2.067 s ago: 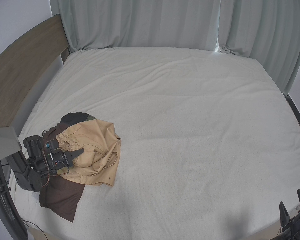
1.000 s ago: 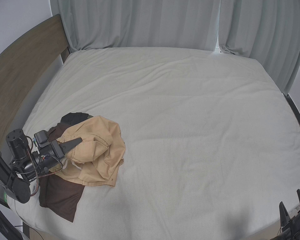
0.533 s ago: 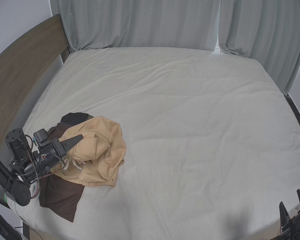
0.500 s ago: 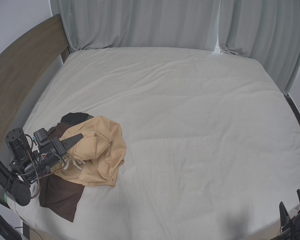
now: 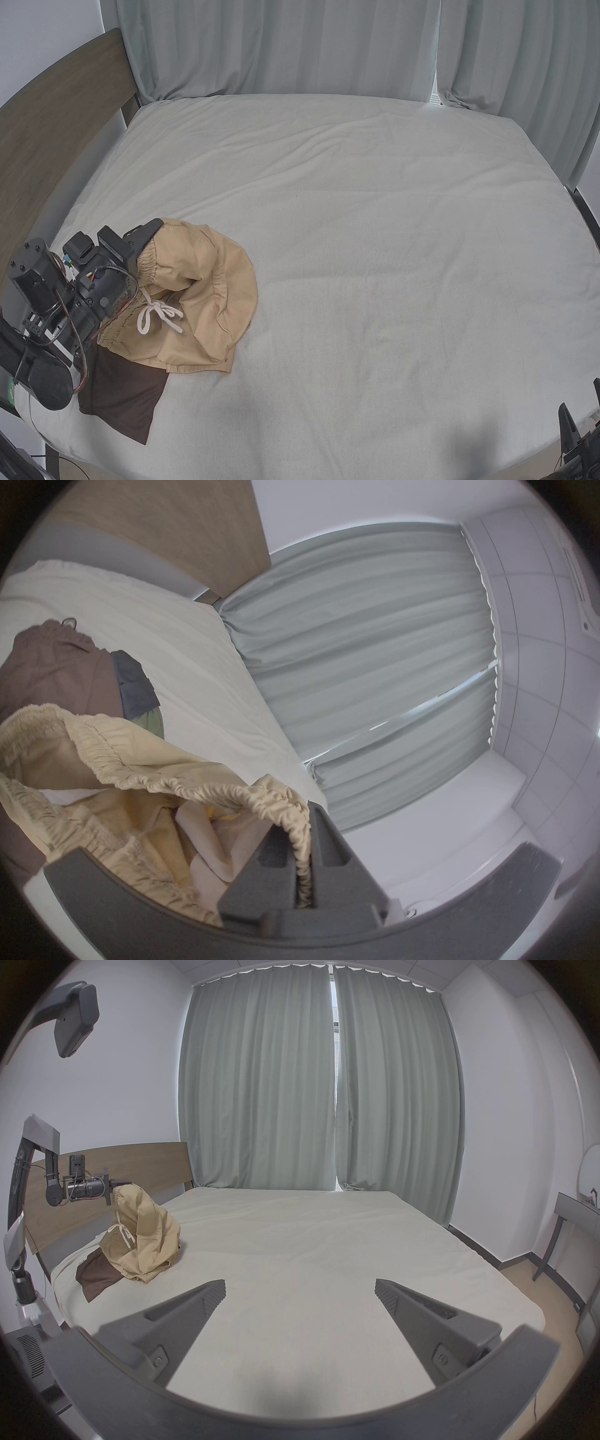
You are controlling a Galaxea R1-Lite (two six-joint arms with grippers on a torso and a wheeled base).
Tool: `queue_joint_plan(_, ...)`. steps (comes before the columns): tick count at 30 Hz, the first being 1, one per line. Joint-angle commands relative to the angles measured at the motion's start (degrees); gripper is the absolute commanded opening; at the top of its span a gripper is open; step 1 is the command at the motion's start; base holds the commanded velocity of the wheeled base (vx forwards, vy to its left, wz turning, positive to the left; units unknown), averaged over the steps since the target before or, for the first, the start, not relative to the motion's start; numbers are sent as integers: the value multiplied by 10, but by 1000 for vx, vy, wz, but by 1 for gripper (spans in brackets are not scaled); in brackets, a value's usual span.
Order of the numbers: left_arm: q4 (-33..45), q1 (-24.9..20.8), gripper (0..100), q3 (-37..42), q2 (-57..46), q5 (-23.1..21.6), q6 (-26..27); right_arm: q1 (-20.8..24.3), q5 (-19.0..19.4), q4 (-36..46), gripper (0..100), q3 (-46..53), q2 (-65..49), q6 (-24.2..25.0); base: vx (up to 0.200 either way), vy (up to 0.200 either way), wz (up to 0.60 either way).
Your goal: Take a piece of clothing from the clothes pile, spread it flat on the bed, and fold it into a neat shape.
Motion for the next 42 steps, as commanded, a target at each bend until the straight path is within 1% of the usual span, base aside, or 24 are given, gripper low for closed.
queue_joint_plan(1,-6,-29,0,-17,-2,24,-18,0,1,0,100,10,-9,0,0,0,0)
queue_joint_plan(2,-6,-29,0,-17,-2,24,-18,0,1,0,100,10,-9,0,0,0,0)
queue_joint_plan(3,-8,-38,0,-23,-2,44,-22,0,0,0,100,10,-9,0,0,0,0)
queue_joint_plan(4,-8,-42,0,-25,-2,51,-22,0,1,0,100,10,-9,0,0,0,0)
queue_joint_plan(5,-8,-54,0,-33,-1,78,-24,0,1,0,100,10,-9,0,0,0,0)
queue_joint_plan(6,-8,-60,0,-36,0,92,-24,0,1,0,100,10,-9,0,0,0,0)
queue_joint_plan(7,-7,-77,0,-49,3,135,-24,0,0,0,100,10,-9,0,0,0,0)
queue_joint_plan(8,-6,-86,0,-55,5,155,-25,0,1,0,100,10,-9,0,0,0,0)
queue_joint_plan(9,-6,-86,0,-55,5,155,-25,0,1,0,100,10,-9,0,0,0,0)
queue_joint_plan(10,-3,-106,0,-66,7,187,-25,0,1,0,100,10,-9,0,0,0,0)
queue_joint_plan(14,-2,-133,0,-70,1,198,-25,0,0,0,100,10,-9,0,0,0,0)
queue_joint_plan(15,-2,-134,0,-70,1,198,-25,-1,1,0,100,10,-9,0,0,0,0)
queue_joint_plan(16,-2,-147,0,-71,-1,200,-25,0,1,0,100,10,-9,0,0,0,0)
queue_joint_plan(20,-2,-175,0,-77,-1,214,-25,0,1,0,100,10,-9,0,0,0,0)
queue_joint_plan(25,-1,-186,0,-98,1,222,-35,0,1,0,100,10,-9,0,0,0,0)
queue_joint_plan(27,1,-201,0,-108,1,240,-41,0,1,0,100,10,-9,0,0,0,0)
queue_joint_plan(32,0,-232,0,-111,1,260,-45,0,1,0,100,10,-9,0,0,0,0)
queue_joint_plan(36,0,-256,0,-108,1,261,-45,0,0,0,100,10,-9,0,0,0,0)
queue_joint_plan(37,0,-256,0,-108,1,261,-45,0,0,0,100,10,-9,0,0,0,0)
queue_joint_plan(39,-1,-284,0,-108,4,260,-51,0,0,0,100,10,-9,0,0,0,0)
queue_joint_plan(42,-2,-302,0,-113,10,257,-56,0,1,0,100,10,-9,0,0,0,0)
